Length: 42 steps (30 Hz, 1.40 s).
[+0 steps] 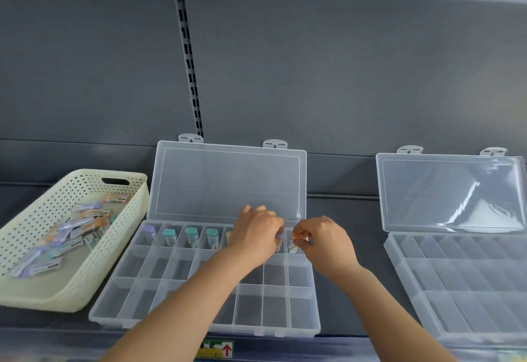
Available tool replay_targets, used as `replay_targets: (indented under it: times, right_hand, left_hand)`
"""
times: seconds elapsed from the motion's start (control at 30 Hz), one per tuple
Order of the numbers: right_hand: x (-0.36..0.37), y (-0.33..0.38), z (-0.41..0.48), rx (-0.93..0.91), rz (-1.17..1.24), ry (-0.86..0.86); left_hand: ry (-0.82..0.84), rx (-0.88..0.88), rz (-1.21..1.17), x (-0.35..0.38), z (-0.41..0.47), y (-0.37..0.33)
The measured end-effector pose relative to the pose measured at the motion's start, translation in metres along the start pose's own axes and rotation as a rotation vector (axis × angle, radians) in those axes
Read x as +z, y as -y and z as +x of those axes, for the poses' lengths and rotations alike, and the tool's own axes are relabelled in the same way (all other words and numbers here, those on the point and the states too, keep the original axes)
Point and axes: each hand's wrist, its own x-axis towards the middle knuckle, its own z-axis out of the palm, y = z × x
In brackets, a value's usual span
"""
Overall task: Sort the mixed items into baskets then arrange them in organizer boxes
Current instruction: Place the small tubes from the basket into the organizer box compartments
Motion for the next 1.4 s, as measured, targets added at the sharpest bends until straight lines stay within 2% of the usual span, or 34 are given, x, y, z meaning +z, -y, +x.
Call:
replay_targets:
  times: [0.37,0.7,0.9,1.17,1.3,1.4]
  right_hand:
    - [0.003,-0.002,0.001,-0.044,-0.063,0.011]
    - [-0.003,0.017,0.005,-0.104,-0.013,-0.048]
    - [0.007,0.069,0.019,-0.243,0.016,0.013]
    - [0.042,0.164,0.042,-0.428,-0.040,0.142]
    - [0.064,0.219,0.053,-0.509,-0.039,0.165]
    - [0.079,0.260,0.060,-0.553,-0.046,0.185]
  left_hand:
    - [0.010,-0.023,0.003,0.007,-0.001,0.001]
    - [-0.074,-0.096,0.047,-0.021,-0.023,0.021]
    - [-0.108,-0.268,0.157,-0.055,-0.063,0.063]
    - [-0.011,-0.490,0.394,-0.095,-0.132,0.134]
    - [0.022,-0.564,0.387,-0.108,-0.167,0.179]
    - [0.122,-0.610,0.395,-0.115,-0.186,0.214]
